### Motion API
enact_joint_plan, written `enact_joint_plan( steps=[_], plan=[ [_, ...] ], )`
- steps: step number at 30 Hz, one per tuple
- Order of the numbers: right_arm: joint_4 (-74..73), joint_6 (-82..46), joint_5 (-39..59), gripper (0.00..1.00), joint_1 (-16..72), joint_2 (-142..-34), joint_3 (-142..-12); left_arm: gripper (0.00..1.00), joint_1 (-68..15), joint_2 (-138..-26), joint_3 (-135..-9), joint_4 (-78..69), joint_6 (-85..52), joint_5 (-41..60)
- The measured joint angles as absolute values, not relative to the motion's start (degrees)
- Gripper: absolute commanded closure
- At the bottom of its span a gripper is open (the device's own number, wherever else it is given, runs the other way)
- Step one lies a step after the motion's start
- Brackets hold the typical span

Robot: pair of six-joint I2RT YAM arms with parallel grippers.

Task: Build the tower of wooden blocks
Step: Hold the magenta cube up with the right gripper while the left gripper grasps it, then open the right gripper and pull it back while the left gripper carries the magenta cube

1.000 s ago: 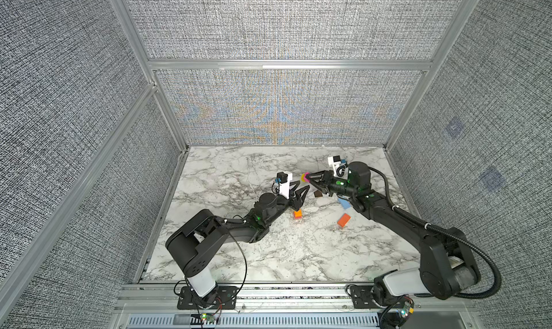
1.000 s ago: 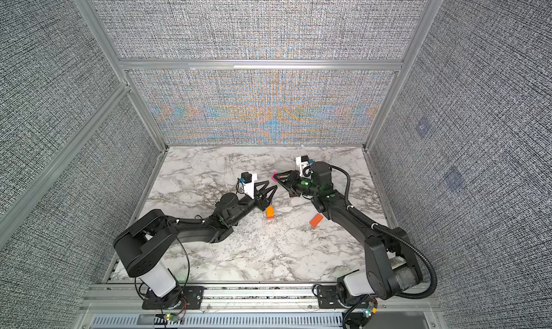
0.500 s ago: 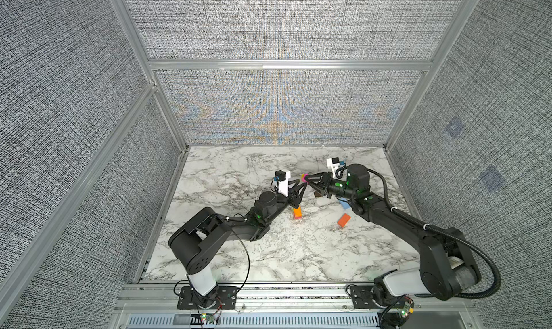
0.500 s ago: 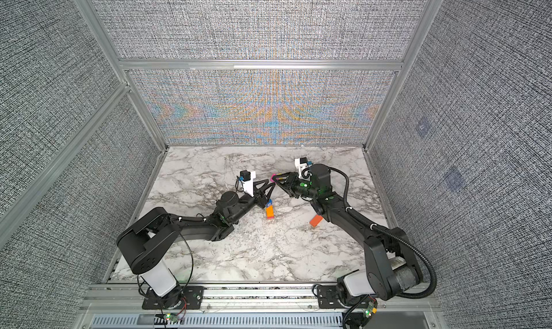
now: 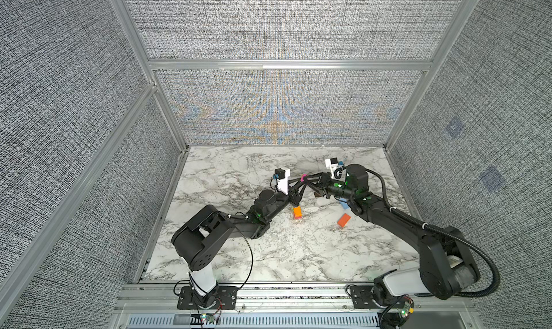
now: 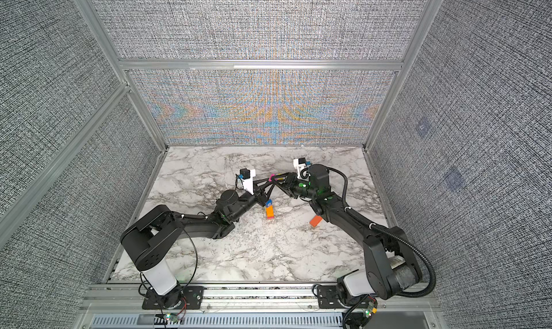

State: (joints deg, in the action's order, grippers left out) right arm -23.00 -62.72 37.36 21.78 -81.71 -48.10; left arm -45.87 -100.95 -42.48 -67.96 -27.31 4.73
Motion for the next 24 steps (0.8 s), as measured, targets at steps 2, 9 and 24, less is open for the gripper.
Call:
enact_joint_plan(
  steps=[2,9,24],
  plan=[
    [-23.0,-62.74,37.17,0.68,21.82,-81.73,-47.92,0.72,-45.87,-101.49,-42.48,-68.69,-27.53,5.17],
    [-23.11,-62.72,36.53,0.68,21.98,-81.95,-47.9,0.78,-45.82,-102.85,-42.48,-71.22,-28.86,6.02],
    [-22.13,-61.49,37.1,0.38,22.06,-82.72,-48.88,0.85,-45.6,-102.91,-42.13,-71.48,-28.95,5.98]
  ],
)
